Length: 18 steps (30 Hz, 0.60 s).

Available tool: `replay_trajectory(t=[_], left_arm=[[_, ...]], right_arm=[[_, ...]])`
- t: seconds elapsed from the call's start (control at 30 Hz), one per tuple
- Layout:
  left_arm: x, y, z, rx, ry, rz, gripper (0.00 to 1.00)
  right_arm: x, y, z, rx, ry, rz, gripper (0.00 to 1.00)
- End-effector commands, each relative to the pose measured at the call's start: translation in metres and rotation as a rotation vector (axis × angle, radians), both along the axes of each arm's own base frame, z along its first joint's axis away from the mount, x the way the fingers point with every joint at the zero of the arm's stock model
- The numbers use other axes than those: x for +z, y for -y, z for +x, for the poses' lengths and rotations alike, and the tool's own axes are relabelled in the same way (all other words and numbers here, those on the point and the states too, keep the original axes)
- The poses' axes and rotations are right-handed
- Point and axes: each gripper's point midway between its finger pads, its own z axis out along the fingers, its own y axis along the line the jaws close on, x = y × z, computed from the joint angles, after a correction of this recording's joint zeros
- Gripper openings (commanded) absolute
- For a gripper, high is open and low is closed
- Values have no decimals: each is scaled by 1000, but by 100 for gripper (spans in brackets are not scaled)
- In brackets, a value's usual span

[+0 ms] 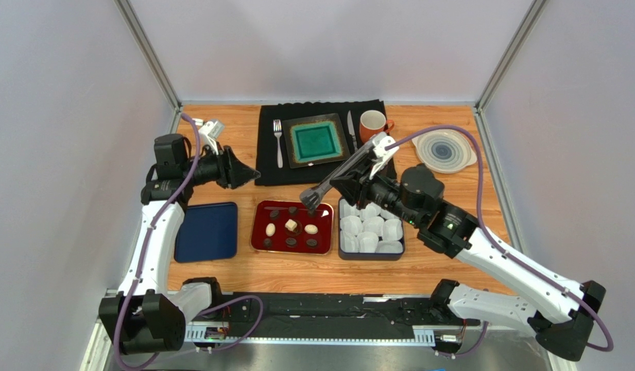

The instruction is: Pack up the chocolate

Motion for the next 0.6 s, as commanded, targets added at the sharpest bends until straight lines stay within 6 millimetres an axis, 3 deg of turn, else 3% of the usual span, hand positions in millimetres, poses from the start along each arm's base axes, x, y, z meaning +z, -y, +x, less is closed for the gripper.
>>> replay_trajectory(t=[0.0,0.13,0.23,0.27,0.3,0.33,0.57], left_arm=[[-28,-41,30,189,-27,223,53],[-79,-65,31,230,-142,346,52],[-98,-69,24,217,-172,343,52],[-100,-70,22,214,-176,337,52],[-102,-69,21,207,-178,336,52],[-103,-68,19,193,-175,330,52],[-102,-63,10,150,-148,324,52]], right_arm=[[-23,-26,9,-3,48,-97,24],[-40,-58,16,-13,98,-200,27],[-54,-83,20,-20,112,-247,36],[-52,-89,20,-22,124,-246,40],[-66,-95,23,-26,110,-276,41],[-59,-100,27,-44,128,-242,43],[-62,-120,45,-96,185,-230,45]])
